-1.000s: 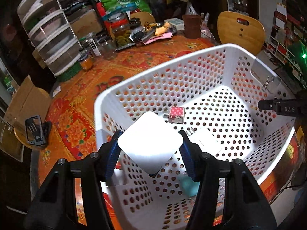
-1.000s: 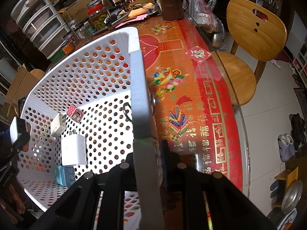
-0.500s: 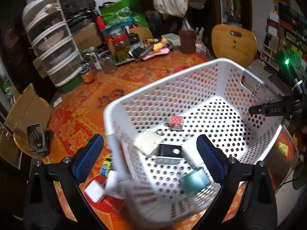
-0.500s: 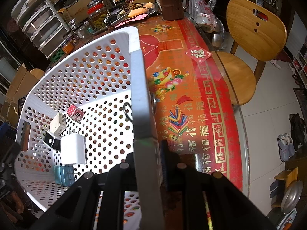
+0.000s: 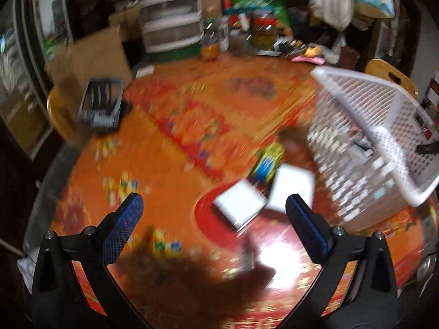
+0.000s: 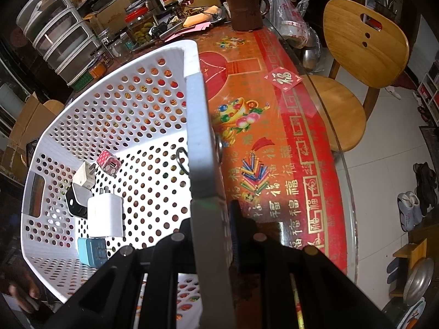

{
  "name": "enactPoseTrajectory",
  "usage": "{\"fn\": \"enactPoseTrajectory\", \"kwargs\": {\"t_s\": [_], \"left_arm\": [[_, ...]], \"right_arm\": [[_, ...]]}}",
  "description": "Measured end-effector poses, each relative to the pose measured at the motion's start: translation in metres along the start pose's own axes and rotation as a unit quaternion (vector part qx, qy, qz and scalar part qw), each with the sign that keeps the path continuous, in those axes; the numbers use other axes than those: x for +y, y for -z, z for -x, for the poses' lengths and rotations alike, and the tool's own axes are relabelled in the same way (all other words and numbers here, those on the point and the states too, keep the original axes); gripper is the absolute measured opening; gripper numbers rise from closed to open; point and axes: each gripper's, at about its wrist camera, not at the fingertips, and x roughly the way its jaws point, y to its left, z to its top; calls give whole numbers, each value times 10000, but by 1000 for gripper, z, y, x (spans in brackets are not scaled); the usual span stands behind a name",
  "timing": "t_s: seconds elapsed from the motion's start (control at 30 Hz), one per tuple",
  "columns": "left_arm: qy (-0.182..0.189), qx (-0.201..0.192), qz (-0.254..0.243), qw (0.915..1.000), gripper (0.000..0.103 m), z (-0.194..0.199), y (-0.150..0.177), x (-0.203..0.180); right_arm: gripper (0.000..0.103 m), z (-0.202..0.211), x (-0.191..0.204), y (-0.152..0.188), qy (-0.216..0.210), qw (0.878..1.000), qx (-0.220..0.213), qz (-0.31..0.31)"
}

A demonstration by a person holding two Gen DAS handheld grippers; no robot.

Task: Organize rigid objects
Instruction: 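Return the left gripper to the table and grasp another white square charger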

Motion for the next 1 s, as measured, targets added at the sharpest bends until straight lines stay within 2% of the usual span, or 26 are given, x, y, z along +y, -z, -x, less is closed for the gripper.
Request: {"fn": "enactPoseTrajectory", "kwargs": {"t_s": [0.13,0.27,0.47,0.7,0.8,0.83,0.87,0.9,1.0], "left_arm": [[108,253,214,9994,102,-26,20,11],[-20,319,-22,9995,102,-47,27,1],[-199,524,-242,9981,102,-76,20,-14],[-72,534,-226,9983,102,-86,9,-18],[100,559,-187,9982,92,-88,6,-19],[178,567,-158,9981,80,-88,5,-19],[223,580,-150,9980,65,-86,5,-19],[265,572,-165,9979,54,-84,3,-21],[-54,521,-275,9982,55,-82,1,-27]], "right_arm": [[14,1,0,0,-11,10000,-35,6],[14,1,-1,0,-17,10000,-62,0],[14,3,-1,2,-59,9999,-157,-9],[14,5,-1,2,-70,9995,-303,0],[14,6,-2,3,-129,9993,-359,-9],[14,6,-2,3,-127,9992,-381,-5],[14,6,-1,3,-118,9991,-395,-2],[14,6,-1,3,-114,9991,-404,0],[14,7,-1,3,-116,9991,-411,15]]}}
